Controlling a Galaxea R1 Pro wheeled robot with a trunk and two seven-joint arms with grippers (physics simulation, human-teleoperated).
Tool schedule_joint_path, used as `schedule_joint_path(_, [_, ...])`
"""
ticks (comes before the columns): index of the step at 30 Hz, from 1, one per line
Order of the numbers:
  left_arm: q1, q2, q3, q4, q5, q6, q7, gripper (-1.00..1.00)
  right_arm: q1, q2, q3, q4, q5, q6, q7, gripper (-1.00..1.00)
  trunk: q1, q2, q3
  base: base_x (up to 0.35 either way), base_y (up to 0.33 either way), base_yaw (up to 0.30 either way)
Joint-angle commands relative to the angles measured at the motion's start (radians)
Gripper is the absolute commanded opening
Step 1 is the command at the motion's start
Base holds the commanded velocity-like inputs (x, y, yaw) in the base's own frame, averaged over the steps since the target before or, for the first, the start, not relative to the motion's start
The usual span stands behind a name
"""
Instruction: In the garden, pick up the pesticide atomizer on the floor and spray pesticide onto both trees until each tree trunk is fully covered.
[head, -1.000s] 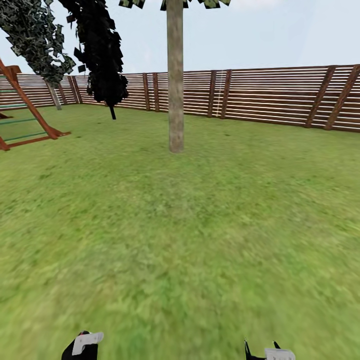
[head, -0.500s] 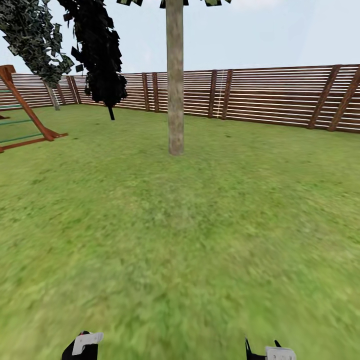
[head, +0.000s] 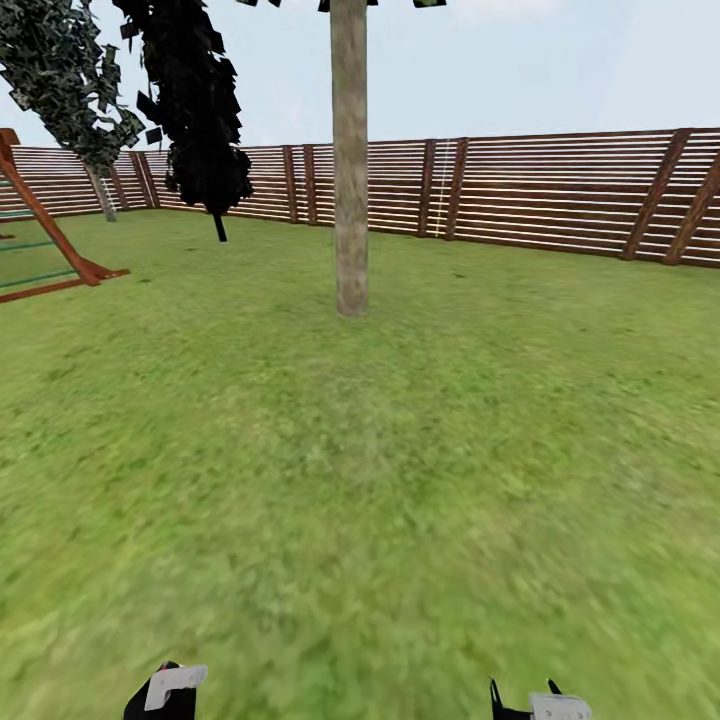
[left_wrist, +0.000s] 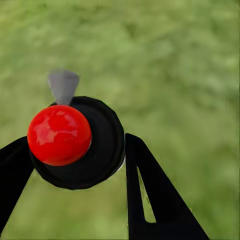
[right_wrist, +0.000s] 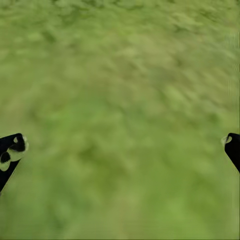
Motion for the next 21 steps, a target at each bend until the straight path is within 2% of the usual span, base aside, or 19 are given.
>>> schedule_joint_path(1, [0.0, 0.0, 0.0, 0.0, 0.0, 0.0, 0.0, -1.0, 0.0, 0.0, 0.0, 0.0, 0.0, 0.0, 0.0, 1.0, 0.0, 0.0, 0.0, 0.339, 0.0, 0.0])
schedule_joint_path(21, [0.0, 0.0, 0.0, 0.0, 0.0, 0.0, 0.0, -1.0, 0.0, 0.0, 0.001, 0.0, 0.0, 0.0, 0.0, 1.0, 0.0, 0.0, 0.0, 0.34, 0.0, 0.0])
